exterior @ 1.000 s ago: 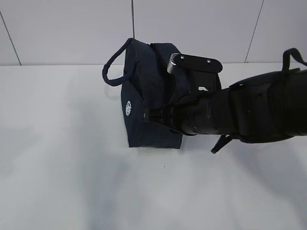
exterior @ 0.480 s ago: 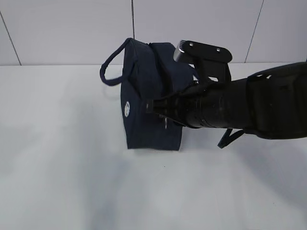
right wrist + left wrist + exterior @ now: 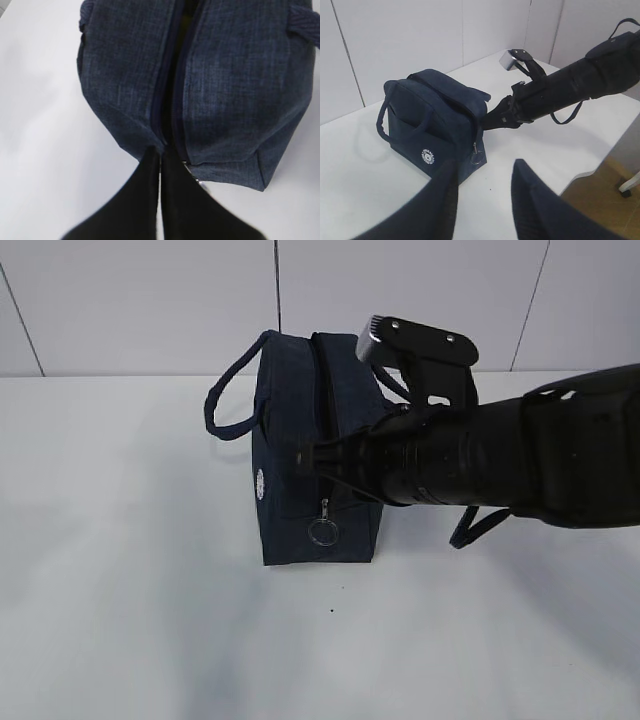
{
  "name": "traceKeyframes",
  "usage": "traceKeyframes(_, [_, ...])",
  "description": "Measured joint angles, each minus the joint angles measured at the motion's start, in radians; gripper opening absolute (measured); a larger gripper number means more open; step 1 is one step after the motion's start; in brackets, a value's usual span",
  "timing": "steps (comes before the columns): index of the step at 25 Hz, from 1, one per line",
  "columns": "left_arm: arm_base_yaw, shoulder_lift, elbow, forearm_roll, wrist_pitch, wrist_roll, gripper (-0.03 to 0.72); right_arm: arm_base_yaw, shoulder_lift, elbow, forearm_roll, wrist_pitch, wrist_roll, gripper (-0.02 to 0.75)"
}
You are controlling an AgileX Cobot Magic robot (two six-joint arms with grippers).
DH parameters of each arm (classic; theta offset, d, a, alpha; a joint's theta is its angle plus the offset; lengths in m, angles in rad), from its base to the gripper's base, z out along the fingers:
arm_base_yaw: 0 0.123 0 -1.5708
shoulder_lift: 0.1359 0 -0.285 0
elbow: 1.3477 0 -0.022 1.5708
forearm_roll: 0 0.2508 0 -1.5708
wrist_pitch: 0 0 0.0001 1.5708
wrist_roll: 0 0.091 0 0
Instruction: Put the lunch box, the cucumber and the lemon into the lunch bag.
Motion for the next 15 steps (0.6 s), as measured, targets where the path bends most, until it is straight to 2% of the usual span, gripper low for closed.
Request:
traceKeyframes(7, [0.0,0.0,0.0,0.0,0.0,0.0,0.239,0.0,0.007,0.042,-0.002,0.041,-0.075,0.013])
traceKeyframes(9, [0.0,0.0,0.0,0.0,0.0,0.0,0.239,0.0,0.025,0.05,-0.008,0.075,-0.137,0.075])
traceKeyframes(13, [0.0,0.0,0.0,0.0,0.0,0.0,0.239,0.0,0.064,0.054,-0.021,0.102,-0.26,0.296])
traceKeyframes(15, [0.0,0.0,0.0,0.0,0.0,0.0,0.239,0.0,0.071,0.055,-0.023,0.1,-0.304,0.356])
